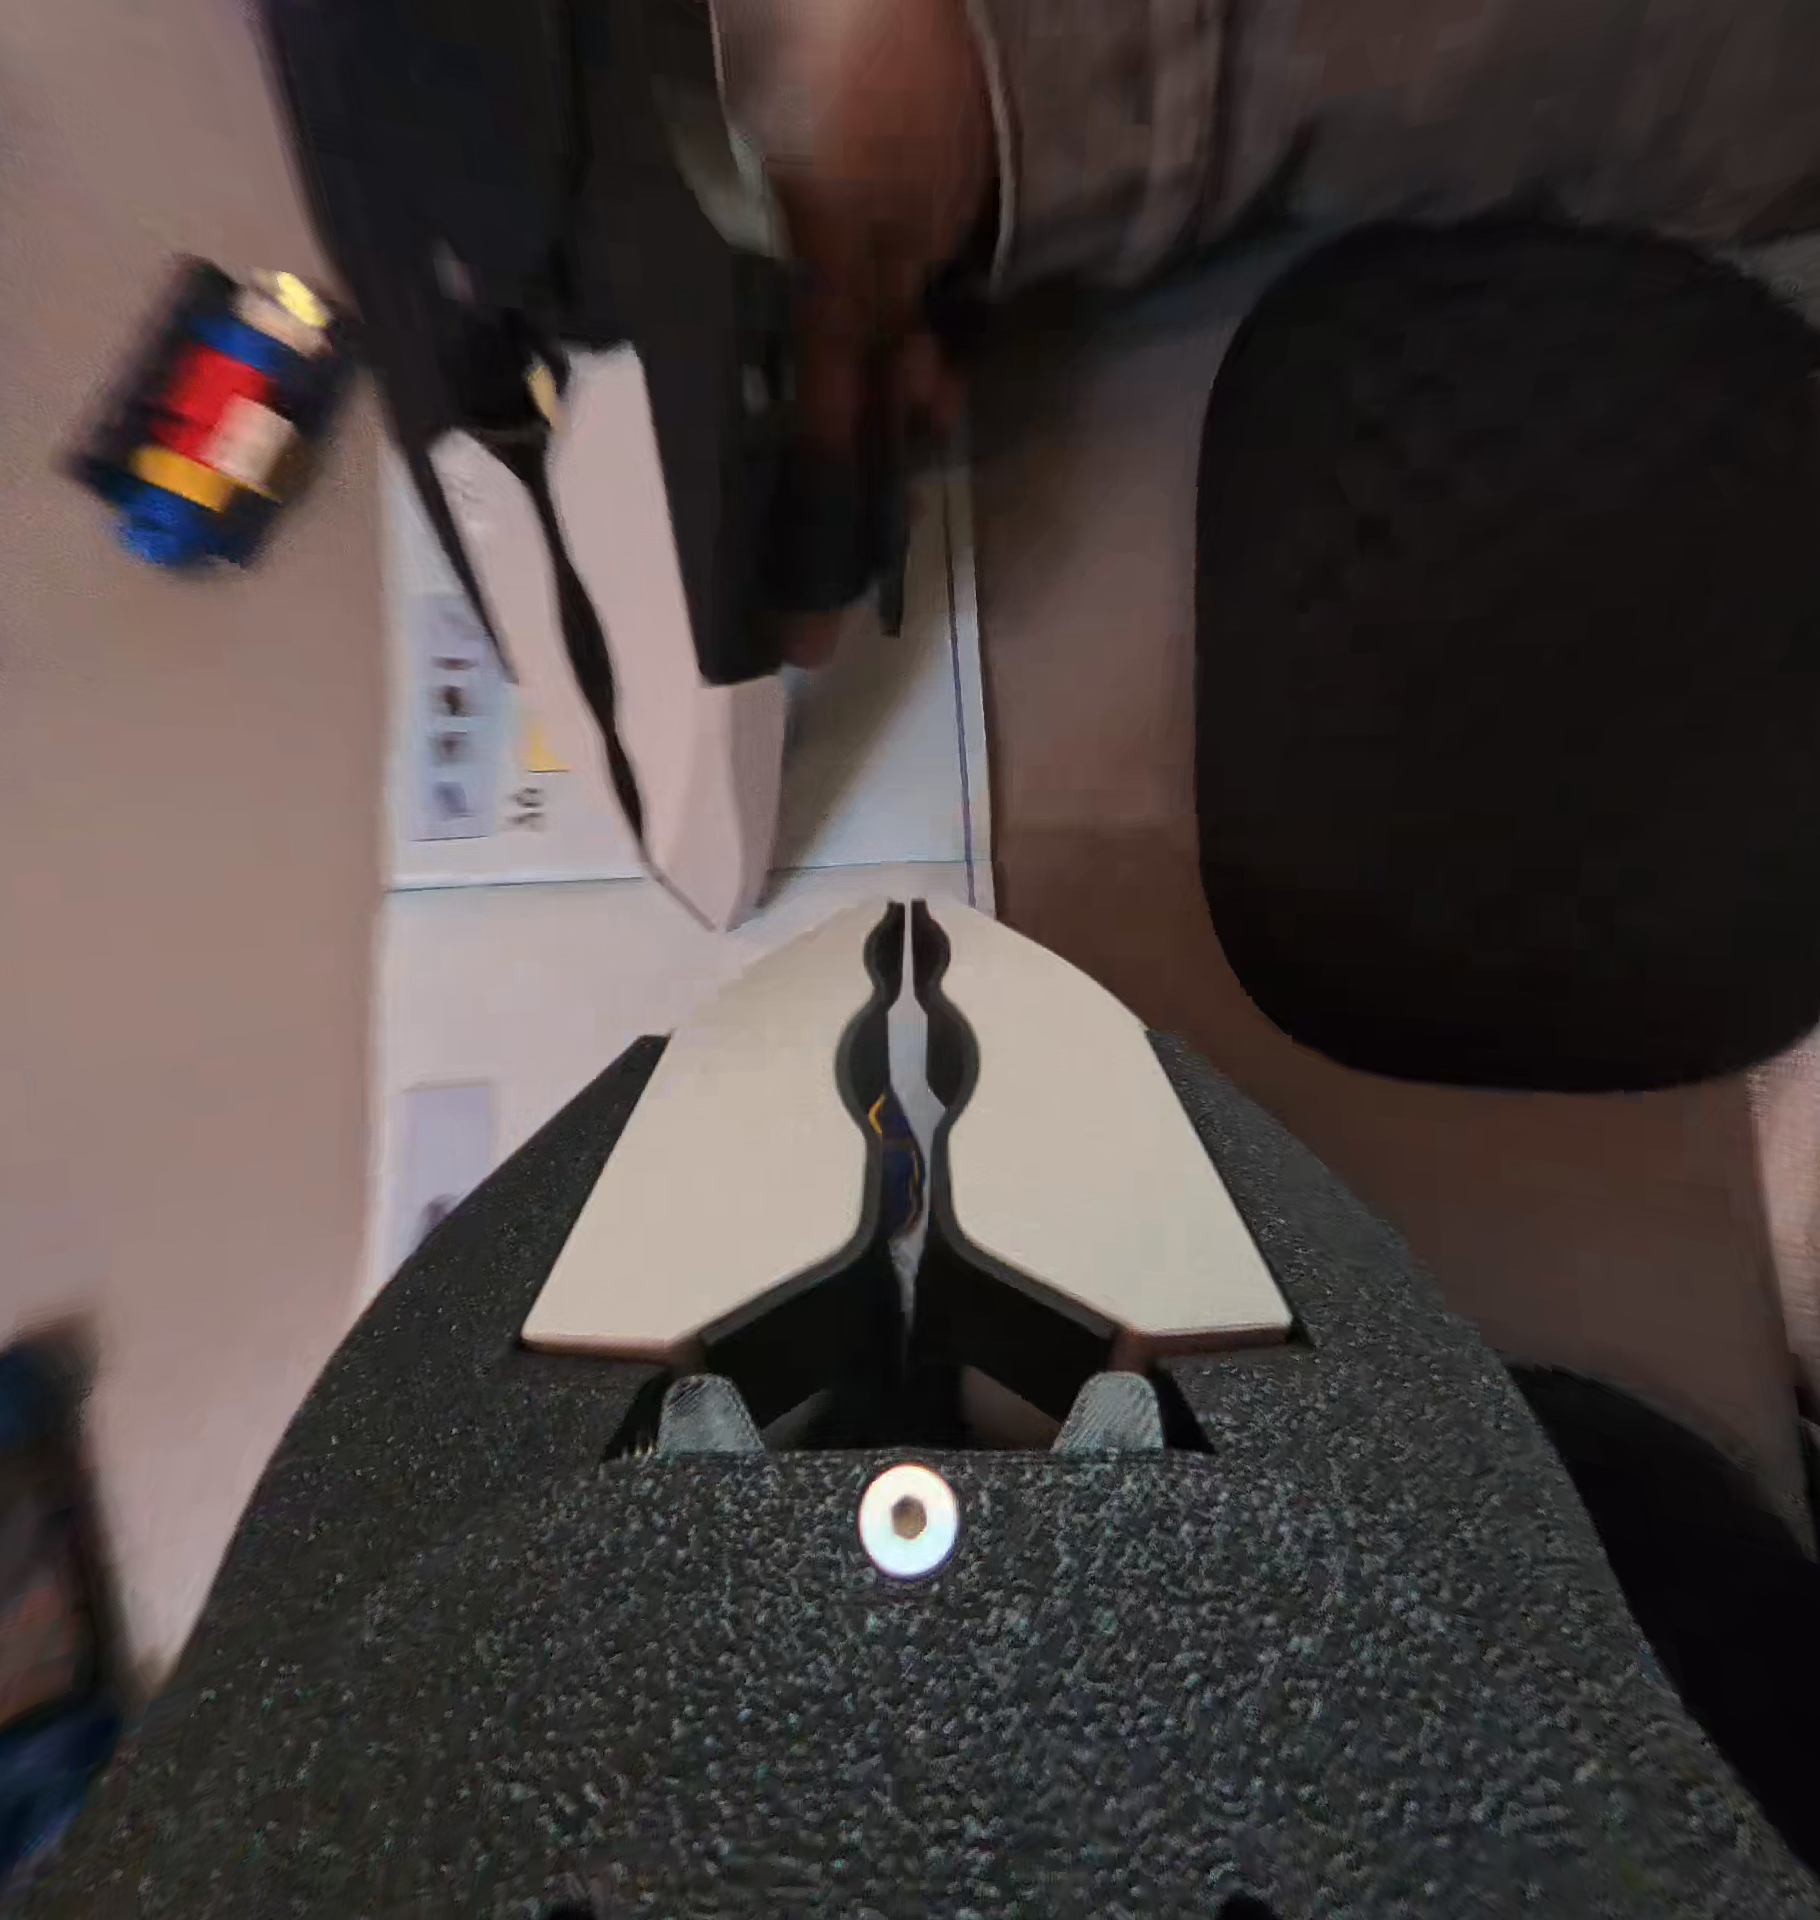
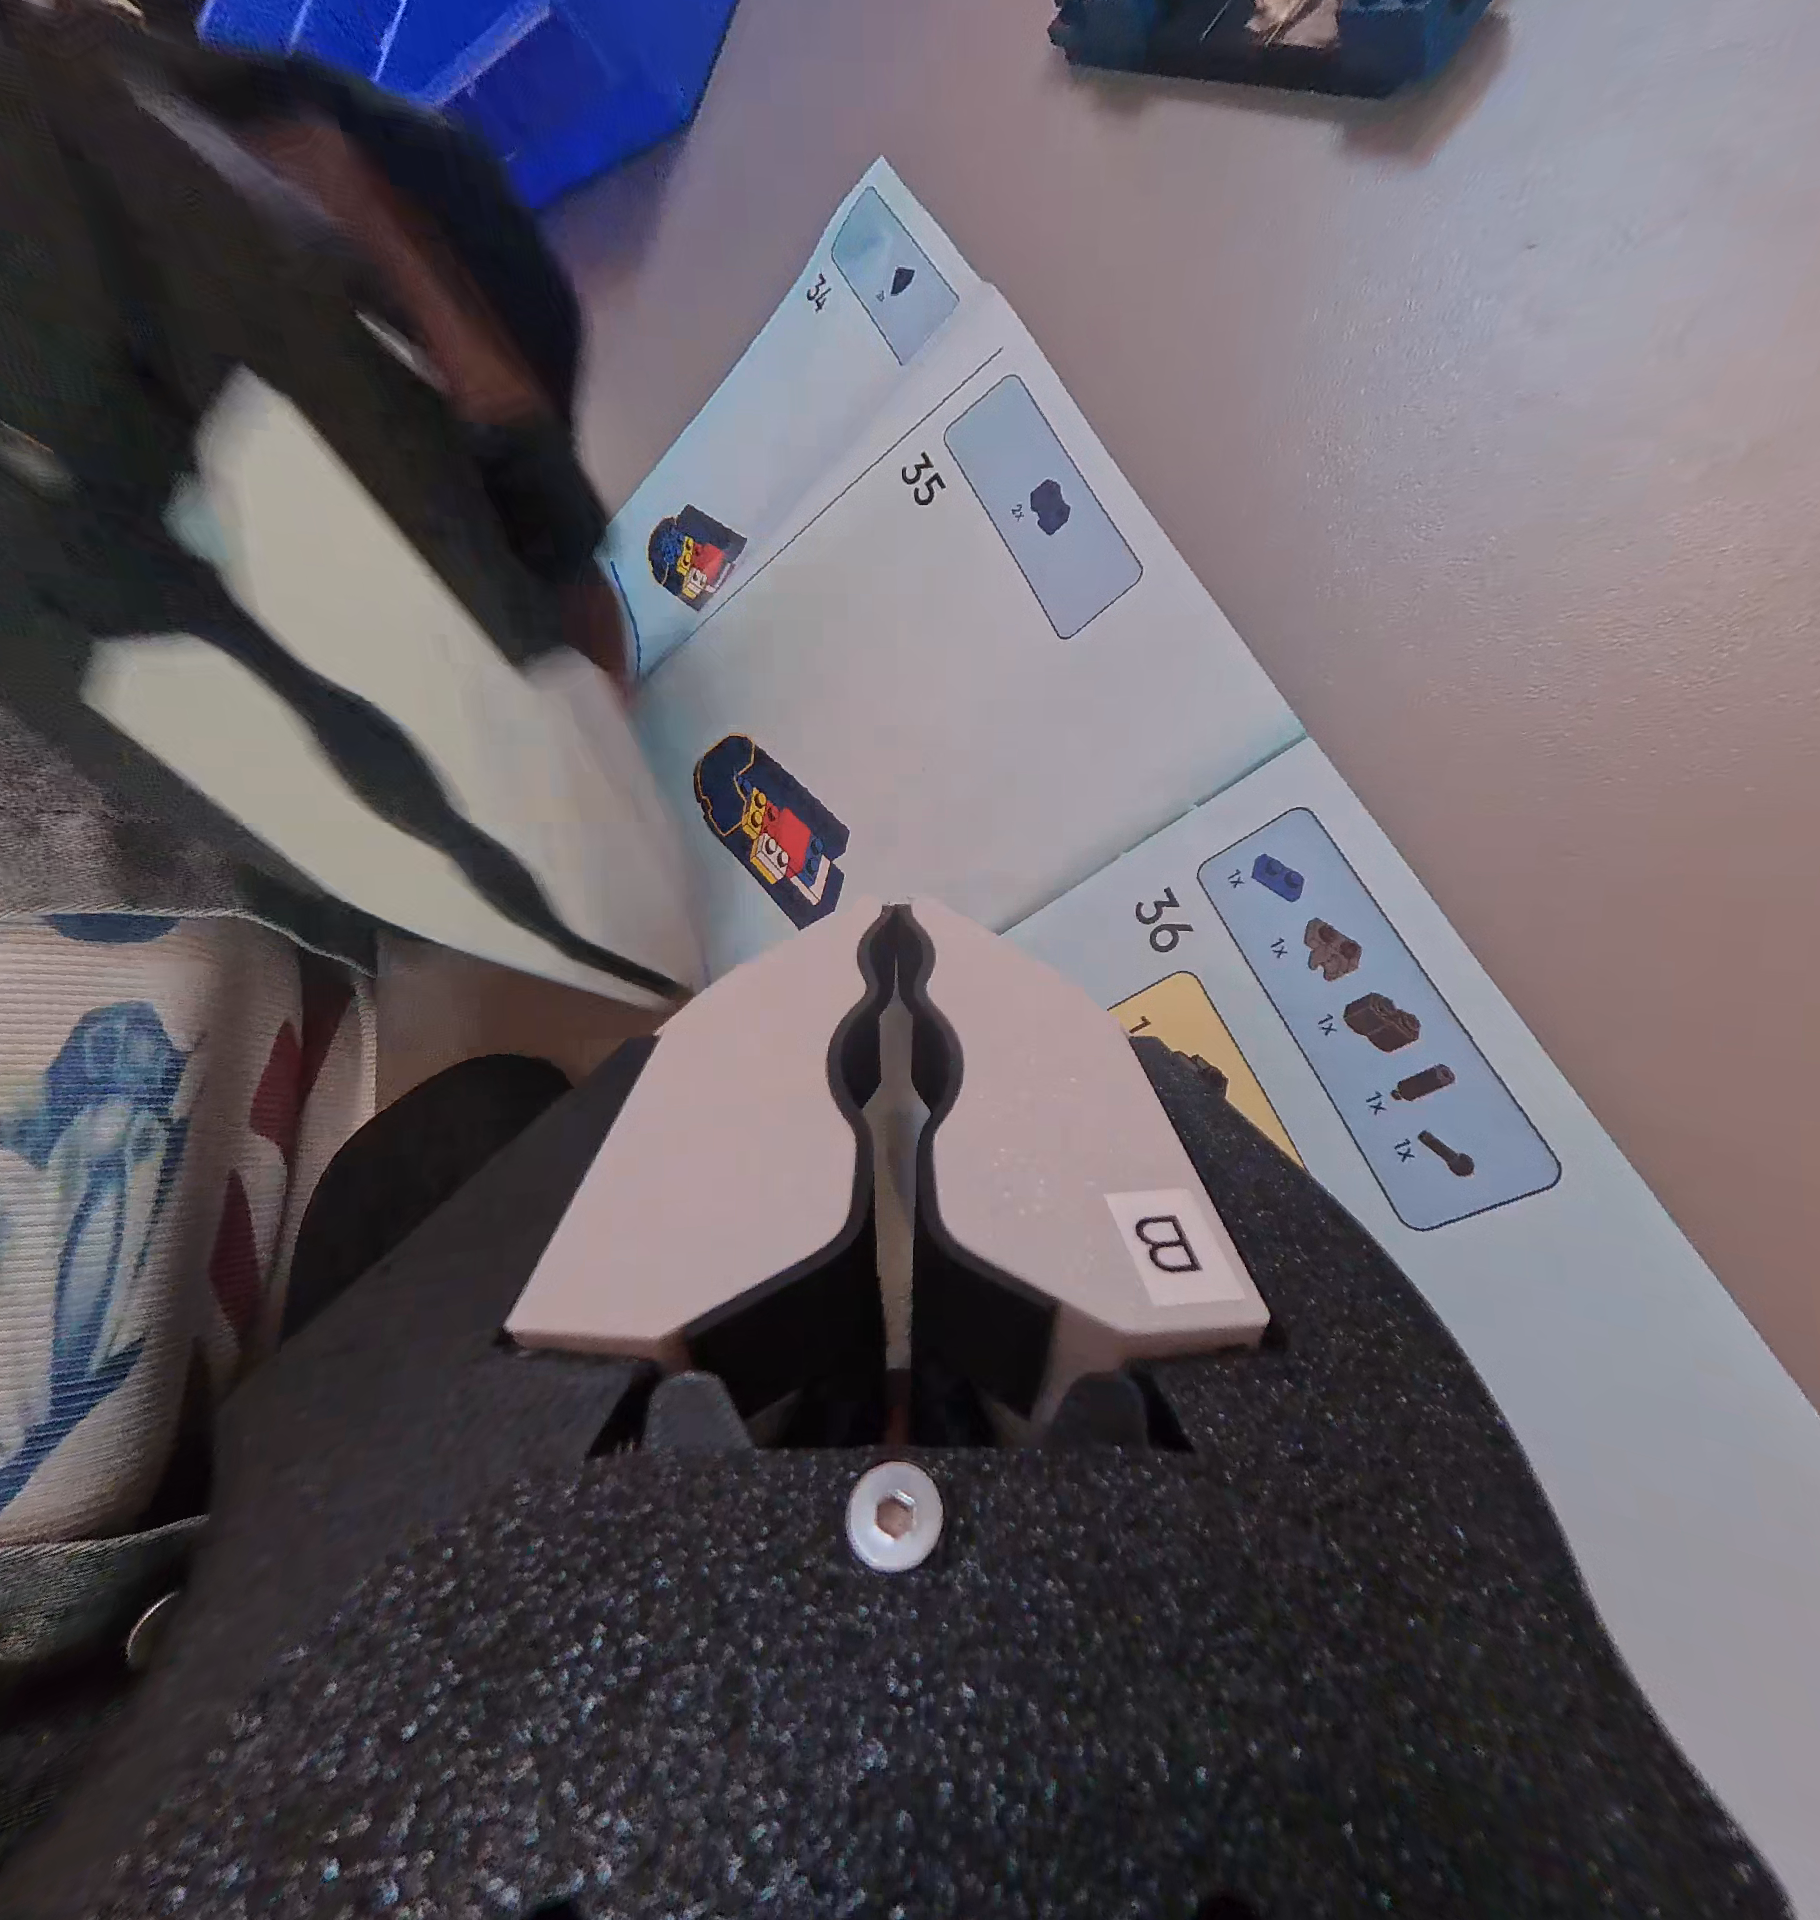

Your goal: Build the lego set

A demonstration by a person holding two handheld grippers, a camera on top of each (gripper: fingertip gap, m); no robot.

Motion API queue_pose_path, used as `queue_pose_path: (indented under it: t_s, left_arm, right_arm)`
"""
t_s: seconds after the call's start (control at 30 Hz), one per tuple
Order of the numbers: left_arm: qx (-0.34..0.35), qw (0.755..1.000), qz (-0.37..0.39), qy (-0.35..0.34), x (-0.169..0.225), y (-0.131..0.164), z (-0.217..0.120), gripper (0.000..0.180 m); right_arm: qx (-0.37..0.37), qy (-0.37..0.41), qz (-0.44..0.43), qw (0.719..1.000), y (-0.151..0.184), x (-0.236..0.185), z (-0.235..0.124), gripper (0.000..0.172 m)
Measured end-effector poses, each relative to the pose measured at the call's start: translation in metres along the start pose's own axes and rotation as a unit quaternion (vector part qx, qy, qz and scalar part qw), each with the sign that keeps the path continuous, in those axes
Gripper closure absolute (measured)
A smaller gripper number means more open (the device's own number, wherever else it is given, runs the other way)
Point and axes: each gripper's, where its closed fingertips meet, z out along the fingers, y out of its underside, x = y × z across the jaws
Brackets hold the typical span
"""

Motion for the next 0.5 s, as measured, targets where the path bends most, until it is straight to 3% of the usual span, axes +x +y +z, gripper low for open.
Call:
queue_pose_path:
  t_s: [0.07, 0.17, 0.33, 0.37, 0.4, 0.43, 0.47, 0.5]
  left_arm:
    - [0.028, 0.997, -0.048, 0.059, 0.004, 0.001, 0.022, 0.180]
    - [0.071, 0.986, -0.099, 0.117, 0.004, 0.002, 0.022, 0.180]
    - [0.071, 0.982, -0.115, 0.132, 0.004, 0.002, 0.022, 0.180]
    - [0.071, 0.983, -0.110, 0.127, 0.004, 0.002, 0.022, 0.180]
    - [0.071, 0.985, -0.104, 0.121, 0.004, 0.002, 0.022, 0.180]
    - [0.071, 0.986, -0.098, 0.115, 0.004, 0.002, 0.022, 0.180]
    - [0.071, 0.987, -0.094, 0.111, 0.004, 0.002, 0.022, 0.180]
    - [0.072, 0.987, -0.091, 0.108, 0.004, 0.002, 0.022, 0.180]
  right_arm:
    - [0.001, -0.003, 0.005, 1.000, 0.000, 0.000, 0.000, 0.172]
    - [0.003, -0.014, 0.036, 0.999, -0.001, 0.000, 0.000, 0.172]
    - [0.007, -0.034, 0.102, 0.994, -0.007, 0.004, 0.000, 0.172]
    - [0.038, 0.010, 0.106, 0.994, -0.017, 0.018, -0.002, 0.172]
    - [0.099, 0.111, 0.110, 0.983, -0.033, 0.045, -0.012, 0.172]
    - [0.149, 0.241, 0.101, 0.954, -0.044, 0.077, -0.035, 0.172]
    - [0.176, 0.278, 0.050, 0.943, -0.054, 0.078, -0.048, 0.172]
    - [0.217, 0.245, 0.009, 0.945, -0.069, 0.060, -0.051, 0.172]
